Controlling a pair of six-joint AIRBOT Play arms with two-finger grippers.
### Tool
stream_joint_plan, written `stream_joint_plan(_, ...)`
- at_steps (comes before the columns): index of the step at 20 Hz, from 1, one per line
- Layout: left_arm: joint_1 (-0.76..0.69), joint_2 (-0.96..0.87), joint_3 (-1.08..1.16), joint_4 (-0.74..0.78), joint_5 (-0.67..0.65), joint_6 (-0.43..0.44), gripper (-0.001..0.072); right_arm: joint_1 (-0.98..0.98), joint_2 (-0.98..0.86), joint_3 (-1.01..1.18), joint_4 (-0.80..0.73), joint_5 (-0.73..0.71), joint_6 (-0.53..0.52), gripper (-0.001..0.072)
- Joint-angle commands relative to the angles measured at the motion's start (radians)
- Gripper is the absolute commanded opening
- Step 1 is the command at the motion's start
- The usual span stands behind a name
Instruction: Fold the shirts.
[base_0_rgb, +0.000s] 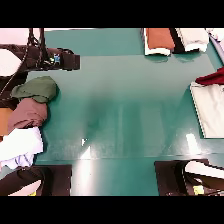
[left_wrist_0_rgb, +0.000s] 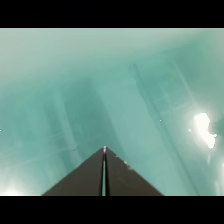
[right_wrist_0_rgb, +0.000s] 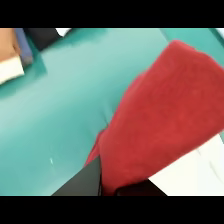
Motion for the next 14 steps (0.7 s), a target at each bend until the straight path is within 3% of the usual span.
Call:
stream_joint_plan(1,0.0,0.0,0.0,0.0,-0.023,0.007,0.0027,-0.002,0.009,0.0,-0.043,0.11,0.003,0.0016)
stream_joint_plan(10,0.0,0.0,0.0,0.001,-0.031,0.034,0.0027,-0.002,0.009,0.0,-0.248,0.345,0.071,0.0033)
stream_joint_plan(13,0.0,0.0,0.0,0.001,-0.031,0.055,0.0028,-0.001,0.009,0.0,-0.284,0.391,0.071,0.053)
stream_joint_plan(14,0.0,0.0,0.0,0.001,-0.031,0.059,0.0027,-0.002,0.009,0.0,-0.301,0.402,0.071,0.0598)
